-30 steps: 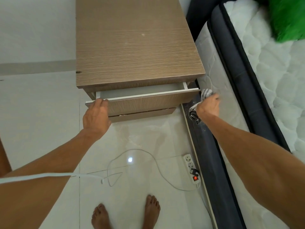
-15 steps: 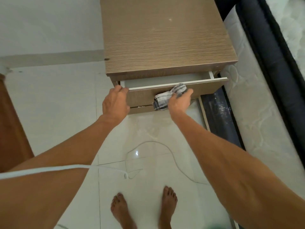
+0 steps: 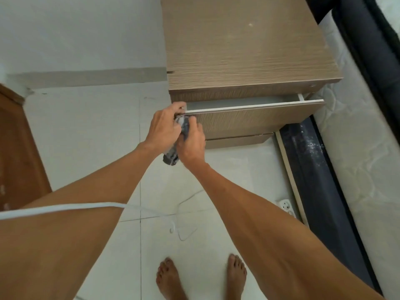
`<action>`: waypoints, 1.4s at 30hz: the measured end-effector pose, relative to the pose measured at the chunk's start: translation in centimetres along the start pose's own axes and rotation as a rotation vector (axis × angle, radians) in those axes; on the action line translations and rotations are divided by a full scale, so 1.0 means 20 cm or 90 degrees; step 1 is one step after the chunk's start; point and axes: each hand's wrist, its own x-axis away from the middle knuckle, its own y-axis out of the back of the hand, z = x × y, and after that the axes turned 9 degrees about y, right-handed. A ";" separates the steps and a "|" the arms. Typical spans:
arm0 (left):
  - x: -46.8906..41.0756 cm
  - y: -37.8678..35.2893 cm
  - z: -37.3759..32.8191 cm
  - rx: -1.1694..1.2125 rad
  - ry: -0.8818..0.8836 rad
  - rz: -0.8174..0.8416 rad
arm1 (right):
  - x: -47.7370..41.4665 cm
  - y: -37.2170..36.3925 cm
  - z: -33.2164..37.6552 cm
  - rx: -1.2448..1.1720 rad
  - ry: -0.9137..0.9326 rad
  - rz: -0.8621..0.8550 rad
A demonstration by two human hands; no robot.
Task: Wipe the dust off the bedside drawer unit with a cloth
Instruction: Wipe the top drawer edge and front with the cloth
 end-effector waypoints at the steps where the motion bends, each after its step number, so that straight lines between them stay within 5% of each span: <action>1: -0.01 0.00 0.01 0.011 0.000 -0.014 | 0.01 -0.02 -0.01 0.021 0.047 0.041; 7: -0.08 -0.05 0.13 0.069 0.004 -0.163 | 0.03 -0.01 -0.18 0.227 0.314 0.184; 17: -0.15 -0.17 0.21 0.150 -0.058 -0.285 | -0.07 0.16 -0.39 0.322 0.587 0.063; 24: -0.22 -0.21 0.29 0.168 -0.187 -0.341 | -0.24 0.02 -0.52 0.554 0.799 -0.101; 32: -0.32 -0.33 0.38 0.199 -0.291 -0.415 | -0.52 0.10 -0.84 0.623 0.844 -0.291; 42: -0.31 -0.38 0.40 0.179 -0.273 -0.479 | -0.61 0.46 -1.13 0.597 0.624 -0.370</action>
